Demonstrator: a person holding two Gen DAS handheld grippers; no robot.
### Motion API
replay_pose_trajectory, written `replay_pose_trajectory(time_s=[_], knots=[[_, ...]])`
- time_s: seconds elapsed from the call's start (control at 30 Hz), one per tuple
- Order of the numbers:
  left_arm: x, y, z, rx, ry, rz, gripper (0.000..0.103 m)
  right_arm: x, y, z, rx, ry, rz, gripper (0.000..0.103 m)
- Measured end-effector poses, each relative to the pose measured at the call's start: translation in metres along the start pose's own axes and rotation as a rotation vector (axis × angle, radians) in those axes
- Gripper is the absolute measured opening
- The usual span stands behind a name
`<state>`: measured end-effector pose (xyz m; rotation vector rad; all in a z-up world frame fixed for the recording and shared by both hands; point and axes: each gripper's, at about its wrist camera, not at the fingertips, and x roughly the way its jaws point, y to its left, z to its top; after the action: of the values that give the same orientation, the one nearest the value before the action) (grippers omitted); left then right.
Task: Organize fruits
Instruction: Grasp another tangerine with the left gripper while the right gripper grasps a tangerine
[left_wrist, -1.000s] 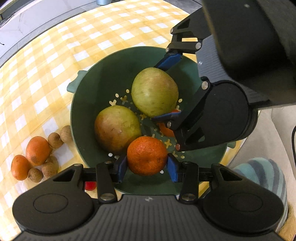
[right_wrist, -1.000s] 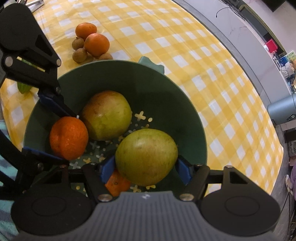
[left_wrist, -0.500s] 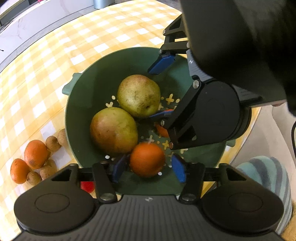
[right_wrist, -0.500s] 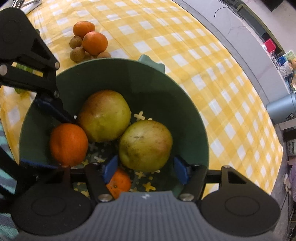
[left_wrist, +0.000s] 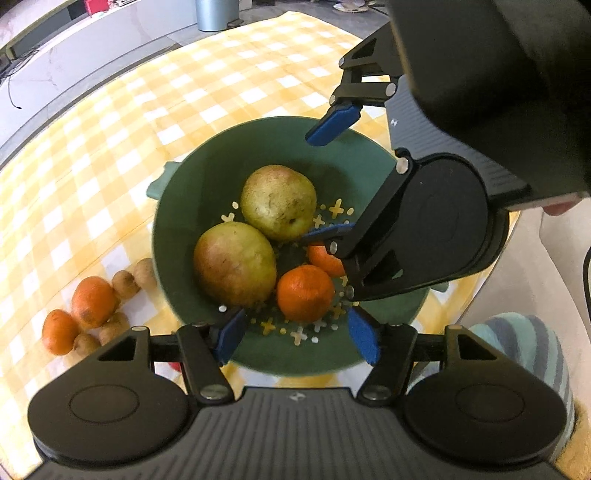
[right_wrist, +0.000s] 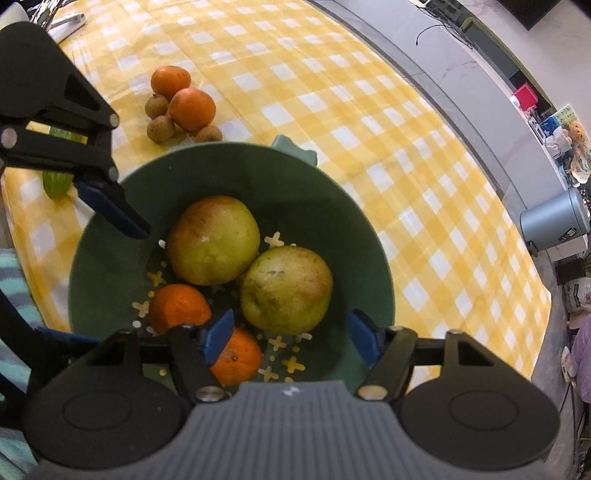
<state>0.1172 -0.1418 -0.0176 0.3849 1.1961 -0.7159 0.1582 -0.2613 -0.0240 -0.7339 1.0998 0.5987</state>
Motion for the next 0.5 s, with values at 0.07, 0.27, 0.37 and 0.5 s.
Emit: replay_pose_trajectory(time_s=[0.07,0.27,0.37,0.5], knots=[[-0.006,-0.001,-0.002,0.004,-0.008,0.007,0.075,-0.004,0.002,0.001,0.0,-0.006,-0.003,0.069],[-0.025,0.002,-0.01,-0.002,-0.043,0.049,0.075,-0.018,0.005,0.004,0.031,-0.032,-0.004,0.069],[-0.033,0.009,-0.015,-0.021,-0.053,0.063,0.075,-0.023,0.01,0.007,0.026,-0.038,-0.003,0.069],[-0.044,0.021,-0.02,-0.048,-0.067,0.093,0.075,-0.03,0.021,0.01,0.019,-0.064,0.009,0.069]])
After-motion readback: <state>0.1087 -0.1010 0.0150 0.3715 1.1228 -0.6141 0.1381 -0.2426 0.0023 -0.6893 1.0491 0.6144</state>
